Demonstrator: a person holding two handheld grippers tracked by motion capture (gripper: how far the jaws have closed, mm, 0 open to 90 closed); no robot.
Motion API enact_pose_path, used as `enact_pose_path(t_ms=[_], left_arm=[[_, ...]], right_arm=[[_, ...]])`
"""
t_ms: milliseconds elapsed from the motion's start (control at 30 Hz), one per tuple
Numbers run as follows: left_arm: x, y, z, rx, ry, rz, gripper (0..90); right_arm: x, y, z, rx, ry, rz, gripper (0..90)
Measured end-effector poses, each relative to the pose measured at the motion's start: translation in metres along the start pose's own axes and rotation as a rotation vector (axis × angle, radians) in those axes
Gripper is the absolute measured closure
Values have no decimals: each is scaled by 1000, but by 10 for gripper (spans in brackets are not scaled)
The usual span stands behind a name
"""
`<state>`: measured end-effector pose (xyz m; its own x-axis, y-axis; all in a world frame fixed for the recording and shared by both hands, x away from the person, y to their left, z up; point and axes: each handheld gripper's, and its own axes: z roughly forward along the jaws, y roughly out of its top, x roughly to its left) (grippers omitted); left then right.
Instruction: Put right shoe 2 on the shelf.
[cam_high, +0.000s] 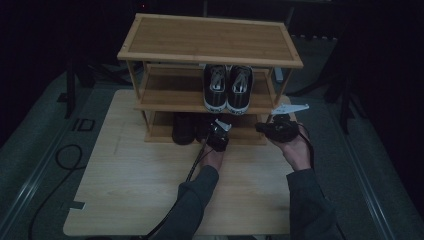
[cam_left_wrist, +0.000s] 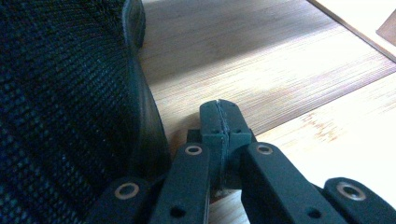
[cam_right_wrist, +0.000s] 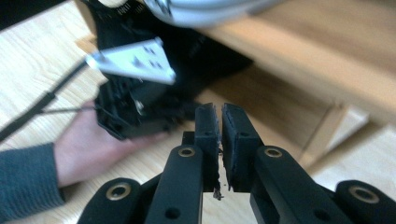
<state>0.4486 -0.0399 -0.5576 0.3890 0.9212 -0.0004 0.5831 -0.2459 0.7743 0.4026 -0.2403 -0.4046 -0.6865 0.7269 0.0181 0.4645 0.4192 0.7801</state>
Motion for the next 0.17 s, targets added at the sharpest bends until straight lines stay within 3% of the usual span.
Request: enact_pose_path(t_ms=[167], left_arm=[[0, 0, 0, 0, -1, 2, 900]], right_arm=[[0, -22, 0, 13, -29, 34, 831]])
